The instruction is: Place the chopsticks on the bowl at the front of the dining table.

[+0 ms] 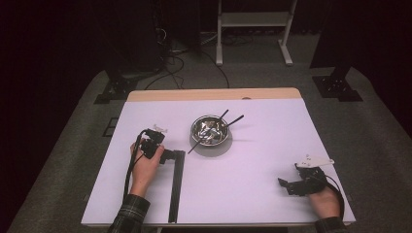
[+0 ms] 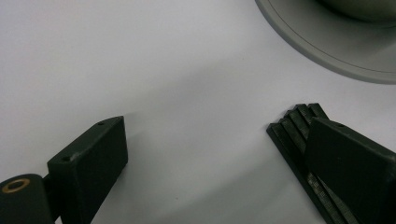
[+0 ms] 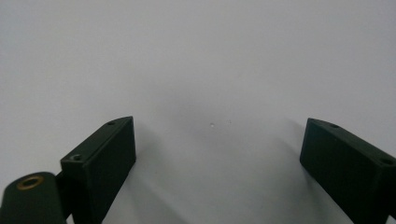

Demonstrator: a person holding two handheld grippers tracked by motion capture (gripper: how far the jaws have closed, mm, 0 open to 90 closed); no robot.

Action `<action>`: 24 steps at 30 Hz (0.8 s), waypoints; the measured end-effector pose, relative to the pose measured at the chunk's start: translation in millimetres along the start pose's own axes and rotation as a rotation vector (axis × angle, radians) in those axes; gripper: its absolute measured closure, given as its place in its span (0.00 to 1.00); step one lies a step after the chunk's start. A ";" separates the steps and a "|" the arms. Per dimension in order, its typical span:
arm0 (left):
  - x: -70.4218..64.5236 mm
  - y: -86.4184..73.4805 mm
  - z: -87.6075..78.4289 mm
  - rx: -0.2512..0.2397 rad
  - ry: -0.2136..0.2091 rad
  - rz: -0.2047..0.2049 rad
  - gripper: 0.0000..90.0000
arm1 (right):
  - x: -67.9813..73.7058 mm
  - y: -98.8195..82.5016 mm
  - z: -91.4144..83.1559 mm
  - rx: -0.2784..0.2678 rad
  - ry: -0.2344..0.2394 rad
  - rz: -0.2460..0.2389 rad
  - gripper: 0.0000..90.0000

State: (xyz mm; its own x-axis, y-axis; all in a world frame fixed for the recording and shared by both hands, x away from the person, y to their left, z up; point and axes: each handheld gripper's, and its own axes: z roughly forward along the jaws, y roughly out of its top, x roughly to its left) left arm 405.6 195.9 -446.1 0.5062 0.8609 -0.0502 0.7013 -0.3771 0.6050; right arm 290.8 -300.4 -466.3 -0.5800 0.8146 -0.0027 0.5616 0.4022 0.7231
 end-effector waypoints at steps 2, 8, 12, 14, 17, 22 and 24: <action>0.8 -0.2 0.1 -0.004 -0.003 -0.001 0.06 | 0.0 0.0 0.0 0.000 0.000 0.000 0.10; 4.1 -2.1 -1.7 -0.006 0.005 -0.013 0.06 | 0.0 0.0 0.0 0.000 0.000 0.000 0.10; 3.7 -2.9 -2.4 -0.005 0.012 -0.011 0.06 | 0.0 0.0 0.0 0.000 0.000 0.000 0.10; 1.9 -2.5 -2.3 -0.010 -0.009 -0.014 0.06 | 0.0 0.0 0.0 0.000 0.000 0.000 0.10; -2.1 -1.9 -0.7 -0.009 0.001 -0.002 0.06 | 0.0 0.0 0.0 0.000 0.000 0.000 0.10; -1.3 -2.7 -0.9 -0.006 0.012 0.003 0.06 | 0.0 0.0 0.0 0.000 0.000 0.000 0.10; -0.9 -3.2 -1.0 -0.004 0.022 0.005 0.06 | 0.0 0.0 0.0 0.000 0.000 0.000 0.10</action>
State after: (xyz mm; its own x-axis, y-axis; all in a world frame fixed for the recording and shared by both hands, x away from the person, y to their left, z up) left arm 402.3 196.7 -447.2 0.4985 0.8664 -0.0295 0.6967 -0.3802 0.6083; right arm 290.8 -300.4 -466.3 -0.5802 0.8145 -0.0028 0.5614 0.4024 0.7232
